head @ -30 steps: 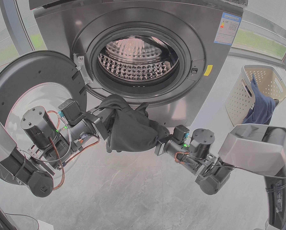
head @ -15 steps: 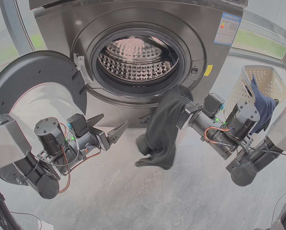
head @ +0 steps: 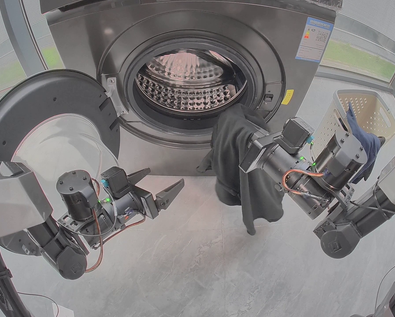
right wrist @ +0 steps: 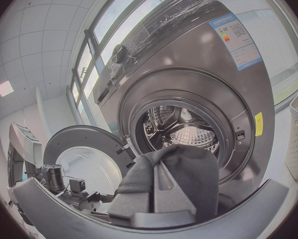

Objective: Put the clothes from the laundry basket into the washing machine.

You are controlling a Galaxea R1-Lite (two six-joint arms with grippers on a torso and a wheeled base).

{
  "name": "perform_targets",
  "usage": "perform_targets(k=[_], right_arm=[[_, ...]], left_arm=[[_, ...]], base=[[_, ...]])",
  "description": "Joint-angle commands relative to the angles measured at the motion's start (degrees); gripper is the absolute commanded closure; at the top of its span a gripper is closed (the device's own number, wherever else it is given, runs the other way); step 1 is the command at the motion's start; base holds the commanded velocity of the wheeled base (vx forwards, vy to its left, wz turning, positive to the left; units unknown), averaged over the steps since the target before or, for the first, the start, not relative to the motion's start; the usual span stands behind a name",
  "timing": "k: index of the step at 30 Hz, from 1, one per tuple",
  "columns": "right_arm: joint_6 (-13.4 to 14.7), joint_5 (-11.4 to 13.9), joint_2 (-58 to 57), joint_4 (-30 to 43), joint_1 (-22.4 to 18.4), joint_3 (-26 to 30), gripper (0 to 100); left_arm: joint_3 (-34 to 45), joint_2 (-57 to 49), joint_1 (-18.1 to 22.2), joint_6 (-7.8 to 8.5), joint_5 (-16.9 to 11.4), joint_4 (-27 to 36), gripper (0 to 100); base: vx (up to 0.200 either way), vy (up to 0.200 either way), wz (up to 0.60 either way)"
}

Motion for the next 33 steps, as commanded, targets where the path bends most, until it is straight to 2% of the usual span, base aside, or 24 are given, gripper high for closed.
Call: perform_targets(k=[1, 4, 17, 33], right_arm=[[0.05, 0.75, -1.43, -0.08, 0.53, 1.08, 100], [0.05, 1.80, -2.04, -0.26, 0.70, 1.96, 100], [0.23, 1.63, -1.52, -0.43, 4.22, 2.05, 100], [0.23, 1.45, -1.52, -0.26, 4.83, 2.14, 100]], left_arm=[[-0.59, 1.33, -0.18, -0.04, 0.00, -0.01, 0], [-2.61, 3.00, 0.35, -0.04, 0.09, -0.10, 0], [-7.97, 3.80, 0.52, -0.04, 0.36, 0.08, 0], [-10.26, 8.28, -1.15, 0.67, 0.27, -0.01, 0]], base=[[0.000, 0.000, 0.00], [0.000, 0.000, 0.00], [0.000, 0.000, 0.00], [0.000, 0.000, 0.00]])
